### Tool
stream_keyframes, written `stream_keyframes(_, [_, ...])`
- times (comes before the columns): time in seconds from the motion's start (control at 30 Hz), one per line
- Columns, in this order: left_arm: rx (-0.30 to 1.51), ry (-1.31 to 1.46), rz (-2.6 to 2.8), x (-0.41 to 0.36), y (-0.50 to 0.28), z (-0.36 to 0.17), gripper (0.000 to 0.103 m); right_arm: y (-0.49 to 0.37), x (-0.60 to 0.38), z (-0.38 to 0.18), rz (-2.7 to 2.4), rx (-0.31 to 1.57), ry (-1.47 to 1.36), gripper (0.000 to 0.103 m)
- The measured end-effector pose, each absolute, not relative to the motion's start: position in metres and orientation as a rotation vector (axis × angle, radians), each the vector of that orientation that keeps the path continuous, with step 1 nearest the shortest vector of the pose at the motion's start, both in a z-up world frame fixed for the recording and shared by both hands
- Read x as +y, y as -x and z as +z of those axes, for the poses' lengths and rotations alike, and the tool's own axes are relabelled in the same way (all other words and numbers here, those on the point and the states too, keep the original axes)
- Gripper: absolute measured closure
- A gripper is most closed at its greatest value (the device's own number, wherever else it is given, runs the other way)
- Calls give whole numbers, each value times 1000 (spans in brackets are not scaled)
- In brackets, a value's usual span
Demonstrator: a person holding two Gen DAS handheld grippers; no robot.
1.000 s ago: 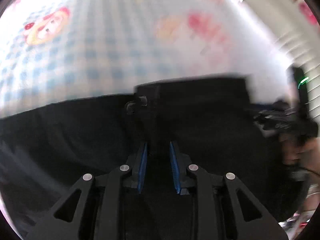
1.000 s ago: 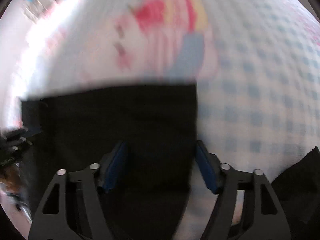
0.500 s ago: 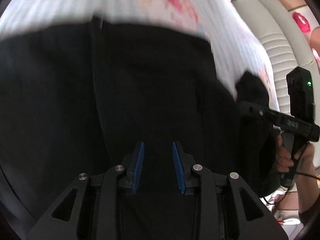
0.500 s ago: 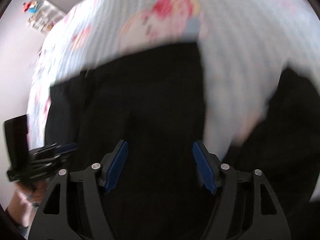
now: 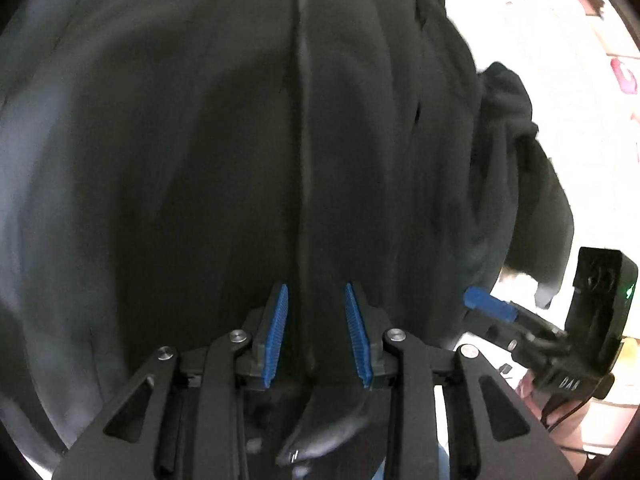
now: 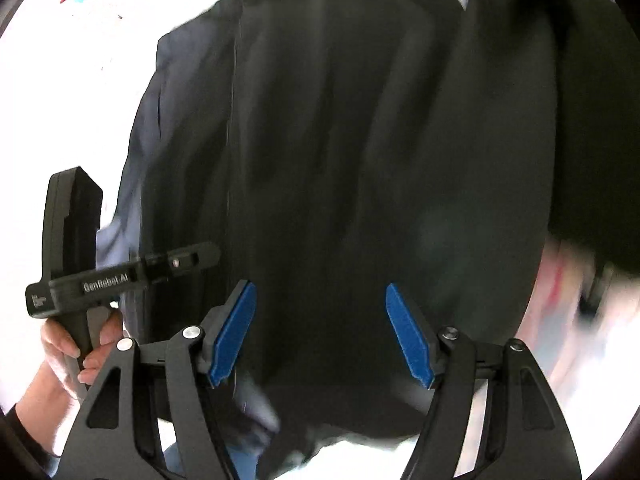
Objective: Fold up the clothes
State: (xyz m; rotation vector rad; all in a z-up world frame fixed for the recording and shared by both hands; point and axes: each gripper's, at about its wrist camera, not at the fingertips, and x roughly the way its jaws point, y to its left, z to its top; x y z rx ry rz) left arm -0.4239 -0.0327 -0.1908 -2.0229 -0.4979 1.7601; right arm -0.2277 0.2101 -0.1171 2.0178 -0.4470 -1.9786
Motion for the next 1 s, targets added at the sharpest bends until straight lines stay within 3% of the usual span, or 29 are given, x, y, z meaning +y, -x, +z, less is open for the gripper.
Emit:
stream_keyframes(0.13, [-512, 2072, 1678, -23, 376, -203, 71, 170, 201, -133, -1938, -454, -2082, 34])
stream_keyframes(0.2, [-516, 2083, 1674, -20, 359, -209, 63, 155, 199, -137, -1931, -454, -2098, 34])
stream_keyframes(0.27, [-543, 2072, 1685, -17, 345, -215, 46, 140, 197, -141, -1925, -454, -2114, 34])
stream_keyframes(0.33, [-545, 2074, 1677, -12, 340, -220, 45, 130, 196, -142, -1927, -456, -2119, 34])
stream_keyframes(0.4, [-523, 2053, 1667, -4, 336, -218, 56, 127, 198, -140, -1943, -479, -2116, 34])
stream_keyframes(0.43, [-513, 2029, 1663, 0, 334, -215, 74, 126, 199, -138, -1950, -493, -2114, 34])
stream_keyframes(0.47, [-503, 2018, 1671, 3, 332, -212, 84, 125, 200, -137, -1955, -503, -2111, 34])
stream_keyframes(0.53, [-481, 2003, 1709, 8, 328, -202, 93, 132, 200, -137, -1967, -492, -2109, 34])
stream_keyframes(0.77, [-354, 1901, 1965, -13, 316, -125, 95, 145, 205, -129, -1988, -448, -2039, 31])
stream_keyframes(0.87, [-320, 2053, 1969, -26, 315, -150, 93, 142, 200, -143, -1998, -370, -2135, 30])
stream_keyframes(0.93, [-349, 2200, 1884, -40, 327, -188, 82, 139, 202, -164, -1979, -318, -2245, 30])
stream_keyframes(1.0, [-428, 2238, 1808, -46, 335, -197, 80, 133, 212, -175, -1929, -416, -2295, 30])
